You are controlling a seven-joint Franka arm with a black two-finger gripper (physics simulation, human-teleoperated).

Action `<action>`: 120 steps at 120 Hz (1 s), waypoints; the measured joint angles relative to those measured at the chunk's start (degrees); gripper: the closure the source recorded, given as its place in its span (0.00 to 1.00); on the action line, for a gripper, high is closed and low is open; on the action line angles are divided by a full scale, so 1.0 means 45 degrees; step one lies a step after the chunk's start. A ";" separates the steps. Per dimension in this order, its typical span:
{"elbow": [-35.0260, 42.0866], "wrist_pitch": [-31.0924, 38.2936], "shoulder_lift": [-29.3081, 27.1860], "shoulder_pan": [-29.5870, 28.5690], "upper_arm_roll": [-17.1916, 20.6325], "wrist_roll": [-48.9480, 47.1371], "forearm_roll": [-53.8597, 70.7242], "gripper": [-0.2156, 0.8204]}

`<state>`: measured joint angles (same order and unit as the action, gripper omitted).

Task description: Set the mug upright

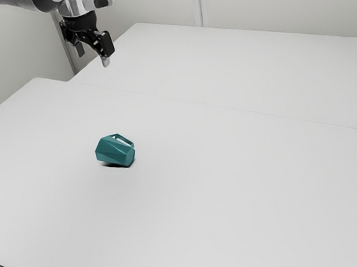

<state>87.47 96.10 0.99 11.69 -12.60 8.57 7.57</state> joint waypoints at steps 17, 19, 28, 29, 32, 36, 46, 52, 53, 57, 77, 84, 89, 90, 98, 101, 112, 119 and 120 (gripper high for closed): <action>0.0071 0.0003 -0.0033 0.0123 -0.0031 0.0010 -0.0042 0.23; 0.0094 0.0008 -0.0046 0.0135 -0.0032 0.0011 -0.0044 0.23; 0.0234 0.0038 -0.0183 0.0227 -0.0057 0.0015 -0.0052 0.23; 0.0273 0.0046 -0.0213 0.0245 -0.0065 0.0015 -0.0053 0.23; 0.0393 0.0073 -0.0298 0.0291 -0.0082 0.0015 -0.0054 0.23; 0.0567 0.0116 -0.0407 0.0356 -0.0110 0.0012 -0.0056 0.23; 0.1010 0.0255 -0.0619 0.0576 -0.0285 -0.0009 -0.0215 0.23; 0.1377 0.0393 -0.0746 0.0683 -0.0441 -0.0022 -0.0377 0.23; 0.1440 0.0417 -0.0761 0.0710 -0.0486 -0.0024 -0.0400 0.23; 0.1654 0.0512 -0.0811 0.0771 -0.0663 -0.0032 -0.0512 0.23; 0.2740 0.1028 -0.1092 0.0682 -0.2123 -0.0064 -0.1374 0.23; 0.2993 0.1149 -0.1078 0.0643 -0.2662 -0.0067 -0.1798 0.23; 0.3149 0.1217 -0.1056 0.0631 -0.2963 -0.0059 -0.2065 0.23; 0.3185 0.1229 -0.1053 0.0635 -0.3019 -0.0057 -0.2118 0.23; 0.3388 0.1308 -0.0943 0.0679 -0.3396 -0.0030 -0.2580 0.23; 0.3477 0.1332 -0.0901 0.0715 -0.3524 0.0003 -0.2783 0.23; 0.3997 0.1480 -0.0645 0.0941 -0.4184 0.0329 -0.3894 0.23; 0.4312 0.1677 -0.0530 0.0872 -0.4430 0.0595 -0.4472 0.23; 0.4338 0.1701 -0.0508 0.0847 -0.4452 0.0636 -0.4552 0.23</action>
<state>106.99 103.75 -1.30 15.50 -32.63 11.43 -12.91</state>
